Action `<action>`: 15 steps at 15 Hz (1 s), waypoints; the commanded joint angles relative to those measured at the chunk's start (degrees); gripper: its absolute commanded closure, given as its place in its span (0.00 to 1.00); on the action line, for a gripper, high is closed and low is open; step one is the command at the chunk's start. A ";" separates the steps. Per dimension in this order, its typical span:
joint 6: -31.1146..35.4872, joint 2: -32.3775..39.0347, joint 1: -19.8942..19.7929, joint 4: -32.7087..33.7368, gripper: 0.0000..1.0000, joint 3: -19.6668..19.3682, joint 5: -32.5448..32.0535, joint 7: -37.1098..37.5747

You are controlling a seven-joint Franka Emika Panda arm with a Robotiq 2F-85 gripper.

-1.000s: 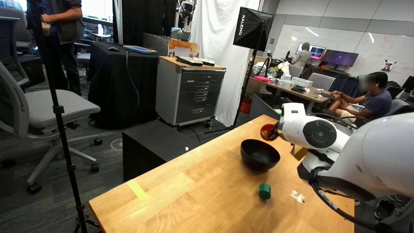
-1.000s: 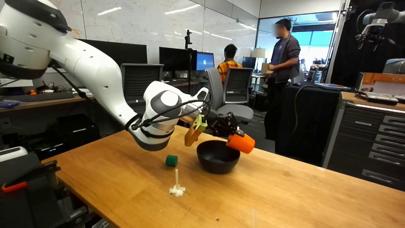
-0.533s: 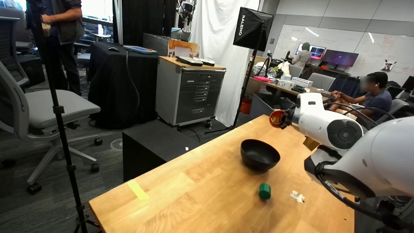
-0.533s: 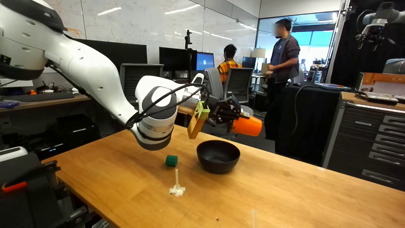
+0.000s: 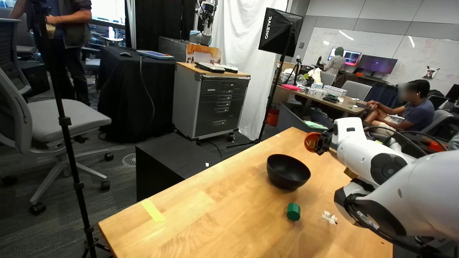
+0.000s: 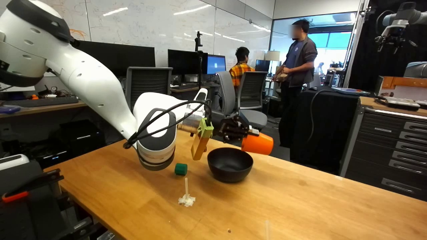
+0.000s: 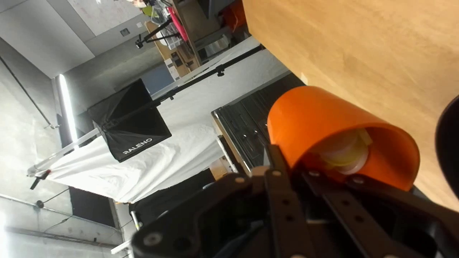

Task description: Pour the contents in the orange cup into the black bowl

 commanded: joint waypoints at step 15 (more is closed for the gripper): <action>9.89 0.01 -2.82 4.77 0.97 5.89 2.12 -4.71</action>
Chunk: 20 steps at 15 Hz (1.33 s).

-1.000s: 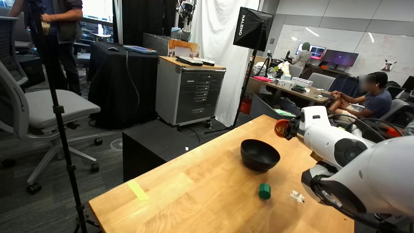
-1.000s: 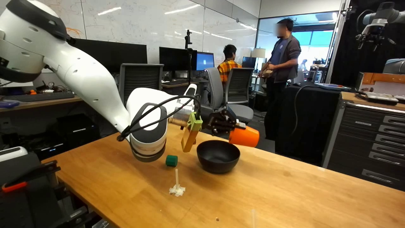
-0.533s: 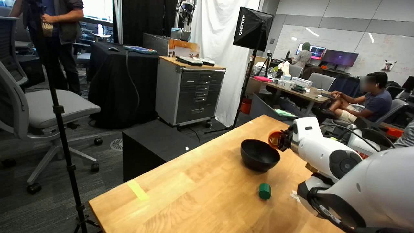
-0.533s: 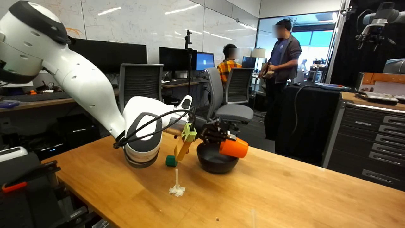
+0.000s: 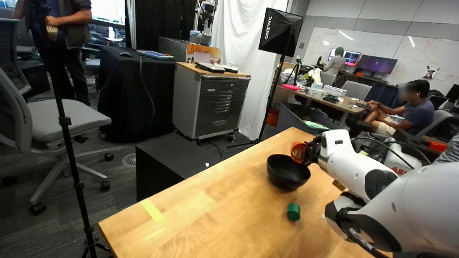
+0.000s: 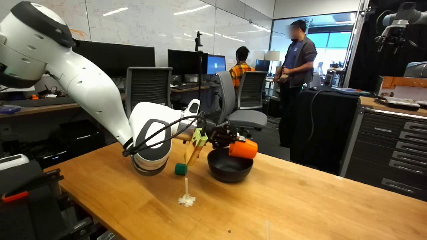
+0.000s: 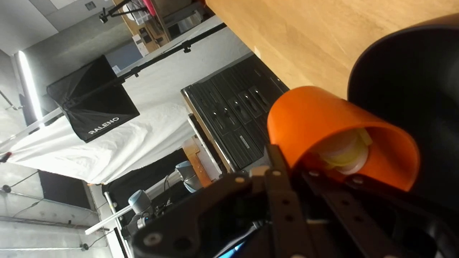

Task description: Pour the contents in the orange cup into the black bowl

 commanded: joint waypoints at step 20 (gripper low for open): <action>28.43 -2.46 -19.03 11.73 0.97 9.57 1.03 -13.06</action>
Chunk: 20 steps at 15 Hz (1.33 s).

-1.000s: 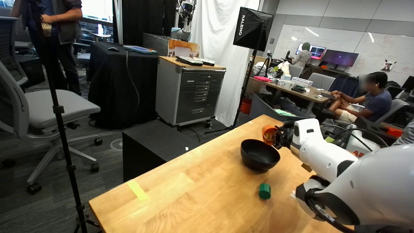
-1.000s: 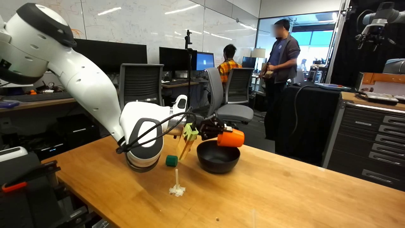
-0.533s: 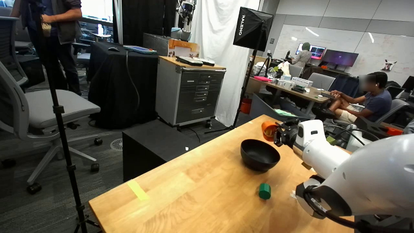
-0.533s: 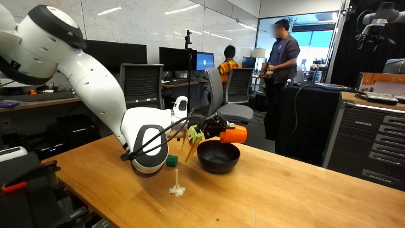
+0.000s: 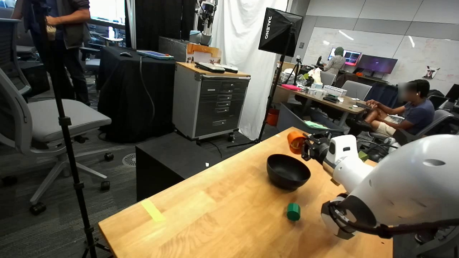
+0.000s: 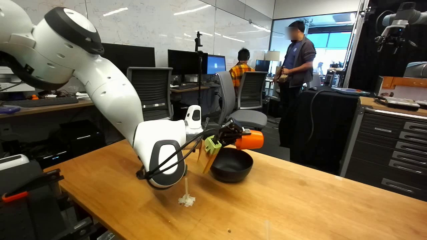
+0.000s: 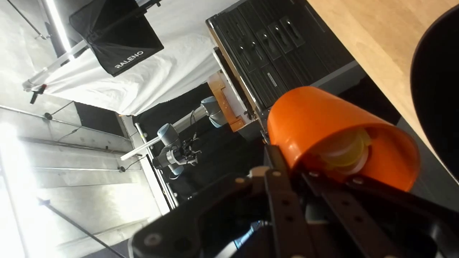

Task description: Pour the contents in the orange cup into the black bowl

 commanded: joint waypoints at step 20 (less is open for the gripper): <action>4.56 -0.25 -3.15 8.09 0.97 0.19 3.94 -7.80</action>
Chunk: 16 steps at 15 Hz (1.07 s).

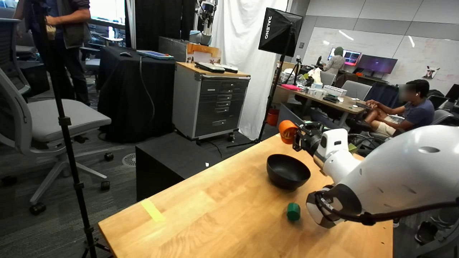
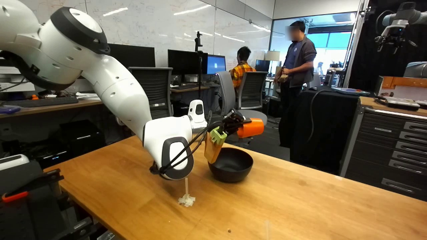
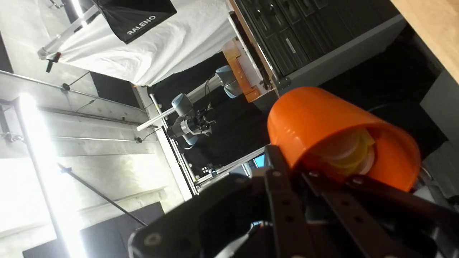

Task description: Pour the contents in the orange cup into the black bowl

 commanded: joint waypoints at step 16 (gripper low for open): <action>1.30 -0.01 0.89 -3.66 0.96 0.05 4.84 -2.76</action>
